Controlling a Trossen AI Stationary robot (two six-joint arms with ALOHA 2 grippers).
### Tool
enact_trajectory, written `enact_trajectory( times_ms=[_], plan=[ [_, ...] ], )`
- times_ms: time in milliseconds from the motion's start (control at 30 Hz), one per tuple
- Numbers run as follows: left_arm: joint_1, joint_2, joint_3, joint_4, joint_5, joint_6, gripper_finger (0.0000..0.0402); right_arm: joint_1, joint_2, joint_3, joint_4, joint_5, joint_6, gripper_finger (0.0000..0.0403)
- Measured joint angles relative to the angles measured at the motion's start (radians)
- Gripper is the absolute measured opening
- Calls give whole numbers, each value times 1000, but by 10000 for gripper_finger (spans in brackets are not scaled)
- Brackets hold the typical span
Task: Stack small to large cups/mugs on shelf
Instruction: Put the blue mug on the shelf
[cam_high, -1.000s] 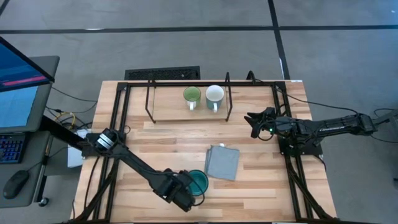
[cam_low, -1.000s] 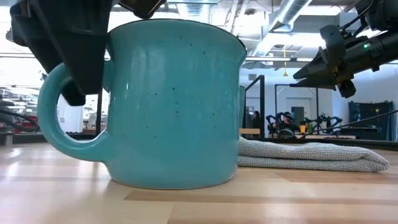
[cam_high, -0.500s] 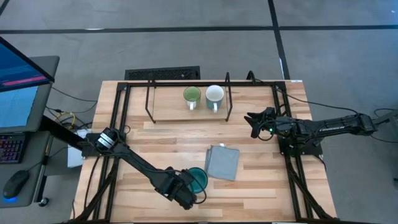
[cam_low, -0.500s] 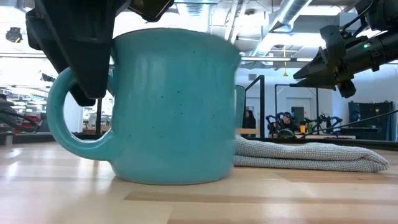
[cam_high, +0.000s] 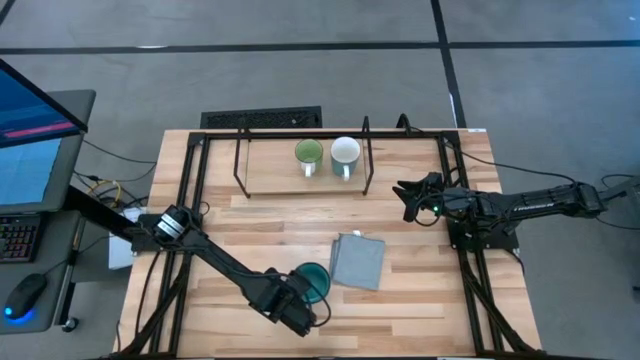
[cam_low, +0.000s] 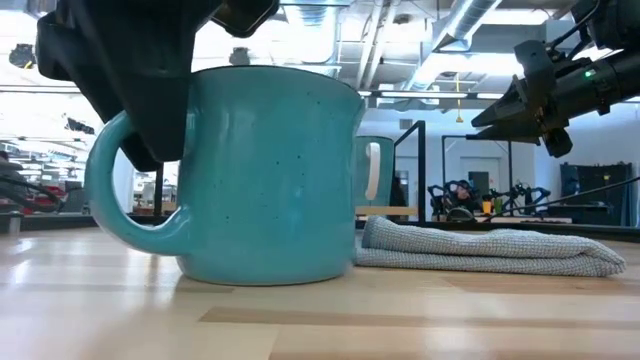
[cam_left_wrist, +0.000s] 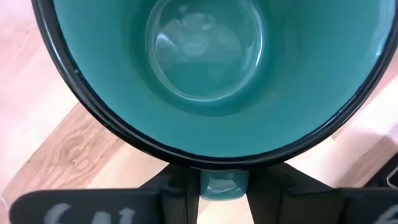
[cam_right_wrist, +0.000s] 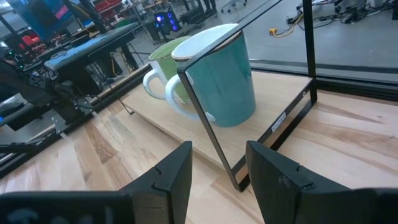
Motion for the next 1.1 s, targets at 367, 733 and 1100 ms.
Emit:
enact_trajectory(
  times_ms=[367, 733, 1100],
  plan=[
    [0, 0, 0, -42, -32, -64, 81, 0, 0, 0, 0, 0, 0, 173],
    [16, 0, -1, -61, -64, -131, 81, 0, 0, 0, 0, 0, 0, 173],
    [93, 0, -1, -63, -121, -229, 81, 0, 0, 0, -1, -95, 0, 173]
  ],
)
